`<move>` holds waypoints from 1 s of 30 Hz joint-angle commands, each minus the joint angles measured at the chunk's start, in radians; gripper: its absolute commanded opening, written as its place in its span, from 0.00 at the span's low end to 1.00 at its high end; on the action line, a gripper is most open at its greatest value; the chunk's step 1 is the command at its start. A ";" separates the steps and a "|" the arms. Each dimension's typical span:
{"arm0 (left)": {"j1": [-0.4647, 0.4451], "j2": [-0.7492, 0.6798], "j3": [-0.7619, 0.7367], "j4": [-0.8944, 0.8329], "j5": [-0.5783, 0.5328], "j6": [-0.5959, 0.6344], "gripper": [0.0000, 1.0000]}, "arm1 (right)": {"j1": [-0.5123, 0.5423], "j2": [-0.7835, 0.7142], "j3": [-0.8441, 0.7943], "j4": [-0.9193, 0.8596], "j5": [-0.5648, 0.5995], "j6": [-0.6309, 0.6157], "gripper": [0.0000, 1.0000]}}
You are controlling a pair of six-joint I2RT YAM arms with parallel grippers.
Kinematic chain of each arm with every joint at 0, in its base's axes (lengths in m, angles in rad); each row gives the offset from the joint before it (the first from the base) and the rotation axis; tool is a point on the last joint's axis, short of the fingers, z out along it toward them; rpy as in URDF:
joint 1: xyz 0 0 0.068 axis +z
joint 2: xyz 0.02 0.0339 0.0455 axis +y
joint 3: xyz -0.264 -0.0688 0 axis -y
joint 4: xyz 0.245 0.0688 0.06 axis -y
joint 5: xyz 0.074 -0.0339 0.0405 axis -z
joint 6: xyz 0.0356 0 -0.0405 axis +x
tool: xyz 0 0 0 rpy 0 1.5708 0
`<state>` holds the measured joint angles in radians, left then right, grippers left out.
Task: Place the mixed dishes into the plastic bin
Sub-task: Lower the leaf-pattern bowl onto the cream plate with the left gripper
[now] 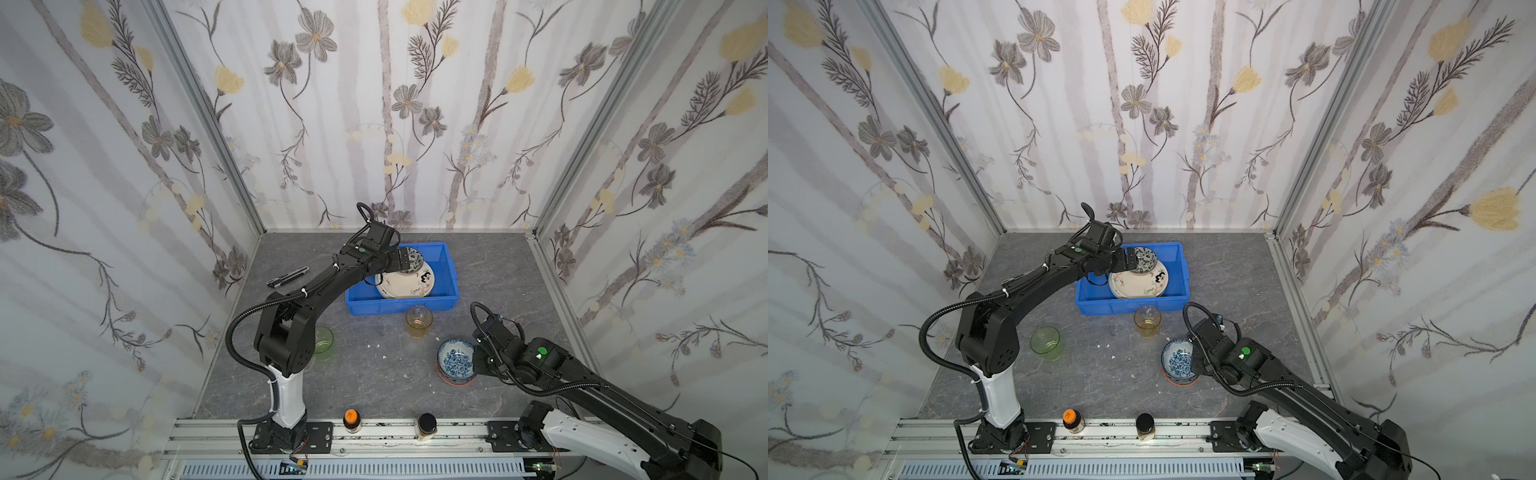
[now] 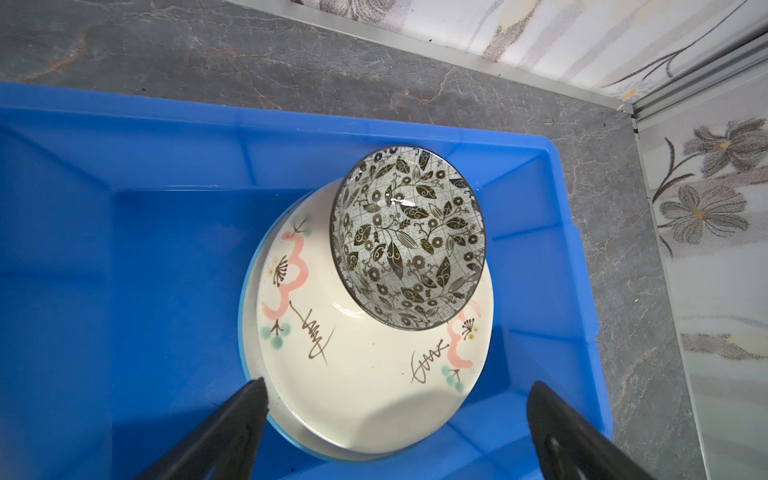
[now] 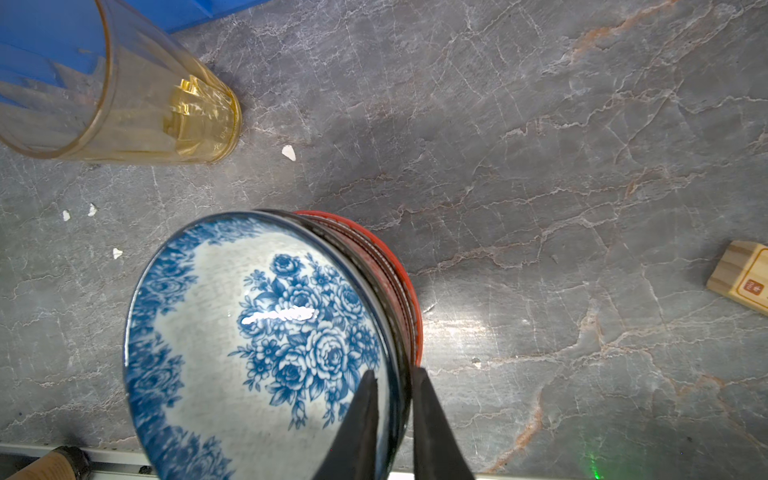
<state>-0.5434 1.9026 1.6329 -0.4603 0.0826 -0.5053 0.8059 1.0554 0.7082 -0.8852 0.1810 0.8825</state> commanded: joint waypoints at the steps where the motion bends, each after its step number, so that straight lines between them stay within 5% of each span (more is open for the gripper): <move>1: -0.001 0.004 0.007 0.006 0.002 0.003 1.00 | 0.001 0.004 -0.001 0.032 -0.002 0.022 0.16; 30: -0.005 0.006 -0.002 0.006 -0.001 0.006 1.00 | 0.001 -0.010 0.034 -0.018 0.028 0.024 0.08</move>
<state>-0.5491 1.9083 1.6321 -0.4606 0.0826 -0.5041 0.8066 1.0424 0.7368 -0.9051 0.1898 0.8974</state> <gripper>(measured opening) 0.997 0.081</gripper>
